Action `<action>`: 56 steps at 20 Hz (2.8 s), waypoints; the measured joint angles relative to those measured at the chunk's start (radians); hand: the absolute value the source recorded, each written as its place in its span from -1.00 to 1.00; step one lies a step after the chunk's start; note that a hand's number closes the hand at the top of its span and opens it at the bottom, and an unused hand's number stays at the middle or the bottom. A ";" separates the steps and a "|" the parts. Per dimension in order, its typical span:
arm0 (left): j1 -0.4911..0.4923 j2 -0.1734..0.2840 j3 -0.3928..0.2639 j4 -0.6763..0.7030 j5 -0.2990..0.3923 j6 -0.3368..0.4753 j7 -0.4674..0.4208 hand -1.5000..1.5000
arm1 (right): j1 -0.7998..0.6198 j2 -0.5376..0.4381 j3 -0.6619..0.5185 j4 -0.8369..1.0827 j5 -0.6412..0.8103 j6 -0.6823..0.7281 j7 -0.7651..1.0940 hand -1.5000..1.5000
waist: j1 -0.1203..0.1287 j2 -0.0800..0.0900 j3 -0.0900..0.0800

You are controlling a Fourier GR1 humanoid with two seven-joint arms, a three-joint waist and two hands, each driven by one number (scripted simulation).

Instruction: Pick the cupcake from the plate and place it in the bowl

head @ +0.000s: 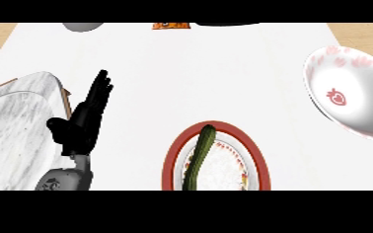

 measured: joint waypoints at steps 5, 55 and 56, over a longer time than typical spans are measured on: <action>-0.002 0.009 0.013 0.000 0.005 -0.005 0.002 0.00 | 0.129 -0.073 -0.294 -0.123 -0.171 0.036 -0.059 1.00 | -0.003 0.001 -0.002; -0.066 -0.036 -0.018 0.033 -0.028 -0.043 -0.004 0.00 | -0.915 -0.125 -0.270 1.337 0.147 0.159 -0.058 -1.00 | 0.090 0.022 0.000; -0.079 -0.035 -0.012 0.043 -0.029 -0.040 -0.003 0.00 | -0.934 -0.117 -0.268 1.375 0.150 0.179 -0.089 -1.00 | 0.088 0.022 0.000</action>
